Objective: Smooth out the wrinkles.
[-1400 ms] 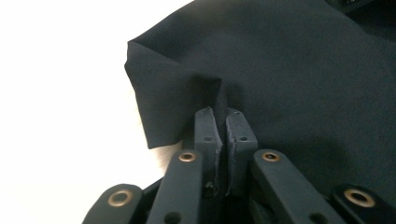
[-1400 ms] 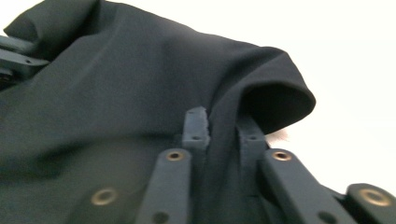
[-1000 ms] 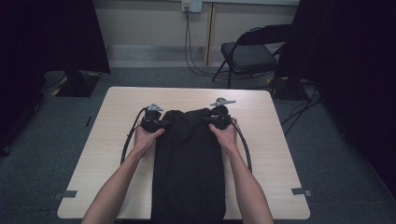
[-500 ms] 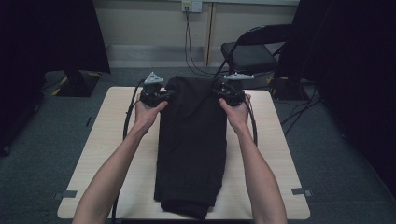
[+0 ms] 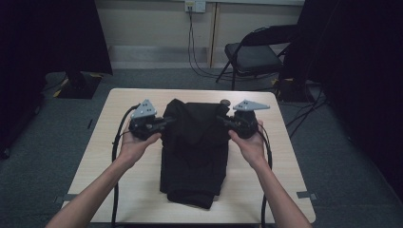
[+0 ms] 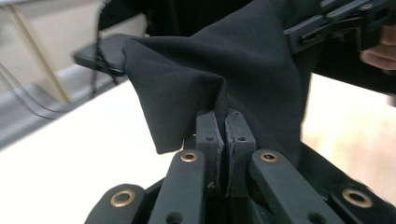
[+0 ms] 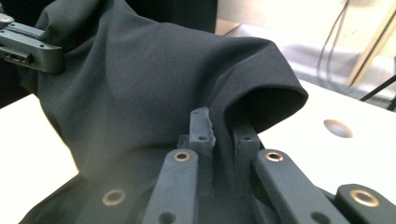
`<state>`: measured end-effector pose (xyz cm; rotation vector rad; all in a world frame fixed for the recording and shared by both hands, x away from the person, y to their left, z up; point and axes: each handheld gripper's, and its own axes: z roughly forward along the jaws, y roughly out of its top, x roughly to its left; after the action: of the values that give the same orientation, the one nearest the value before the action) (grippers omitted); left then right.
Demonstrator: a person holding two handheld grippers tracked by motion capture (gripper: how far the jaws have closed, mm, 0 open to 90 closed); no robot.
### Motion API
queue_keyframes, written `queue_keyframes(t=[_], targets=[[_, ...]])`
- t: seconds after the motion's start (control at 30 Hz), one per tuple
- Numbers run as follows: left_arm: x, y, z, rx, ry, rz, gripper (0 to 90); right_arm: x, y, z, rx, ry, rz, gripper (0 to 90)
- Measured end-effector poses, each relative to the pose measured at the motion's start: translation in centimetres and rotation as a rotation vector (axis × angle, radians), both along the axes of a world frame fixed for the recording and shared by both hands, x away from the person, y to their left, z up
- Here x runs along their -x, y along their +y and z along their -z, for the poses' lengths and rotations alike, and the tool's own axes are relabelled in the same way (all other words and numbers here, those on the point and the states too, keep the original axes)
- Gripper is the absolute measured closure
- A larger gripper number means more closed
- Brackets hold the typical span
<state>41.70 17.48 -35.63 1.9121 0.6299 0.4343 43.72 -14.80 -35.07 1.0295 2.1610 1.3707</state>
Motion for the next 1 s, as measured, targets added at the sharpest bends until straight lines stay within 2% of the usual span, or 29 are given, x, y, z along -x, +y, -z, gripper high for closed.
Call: queue_keyframes(t=[0.03,0.07,0.13,0.17,0.23,0.3,0.33,0.4,0.43,0.5,0.57,0.67,0.7,0.8,0.87,0.93,1.0], targets=[[0.7,0.1,0.7,0.002,0.011,0.006,86.6,0.8,0.0,0.5,0.008,0.001,-0.016,82.5],[1.2,0.1,1.5,0.005,0.04,0.031,86.5,1.6,0.0,1.1,0.006,0.003,-0.025,82.4],[2.4,0.1,3.1,-0.009,0.06,0.041,86.4,3.2,0.0,2.5,0.018,0.021,-0.056,82.4],[2.9,0.2,3.9,0.005,0.09,0.064,86.4,3.9,0.0,3.1,0.03,0.024,-0.06,82.1],[4.2,0.2,5.6,-0.008,0.118,0.074,86.1,5.4,-0.2,4.4,0.027,0.041,-0.077,81.7],[5.0,0.4,6.6,0.004,0.15,0.095,85.7,6.7,-0.5,5.5,0.04,0.047,-0.077,80.5],[5.4,0.5,7.0,-0.002,0.161,0.095,85.1,7.3,-0.7,6.1,0.025,0.066,-0.083,79.2],[6.2,1.0,7.7,-0.002,0.181,0.109,83.9,8.4,-1.0,7.1,0.039,0.078,-0.077,77.1],[6.7,1.2,7.9,-0.011,0.185,0.107,83.1,8.9,-1.1,7.5,0.031,0.093,-0.084,76.4],[7.5,1.8,7.8,-0.016,0.186,0.124,80.4,9.8,-1.1,8.2,0.054,0.111,-0.101,73.0],[8.2,2.5,7.4,0.008,0.177,0.122,76.5,10.8,-1.3,8.4,0.06,0.126,-0.131,67.0],[8.9,3.5,6.5,0.037,0.144,0.121,70.3,12.0,-2.0,7.9,0.04,0.135,-0.131,56.8],[9.0,3.7,6.2,0.063,0.14,0.124,68.3,12.5,-2.4,7.6,0.025,0.132,-0.125,55.1],[8.9,4.0,5.0,0.093,0.11,0.121,61.3,13.4,-3.4,6.5,0.005,0.106,-0.116,48.6],[8.7,4.0,4.5,0.111,0.097,0.102,60.2,13.5,-3.8,5.9,-0.006,0.09,-0.096,48.3],[8.5,4.0,4.1,0.136,0.086,0.099,58.5,13.3,-4.0,5.4,-0.037,0.071,-0.08,47.5],[8.4,3.8,3.6,0.148,0.077,0.092,57.4,13.0,-3.7,5.1,-0.028,0.056,-0.071,47.4]])
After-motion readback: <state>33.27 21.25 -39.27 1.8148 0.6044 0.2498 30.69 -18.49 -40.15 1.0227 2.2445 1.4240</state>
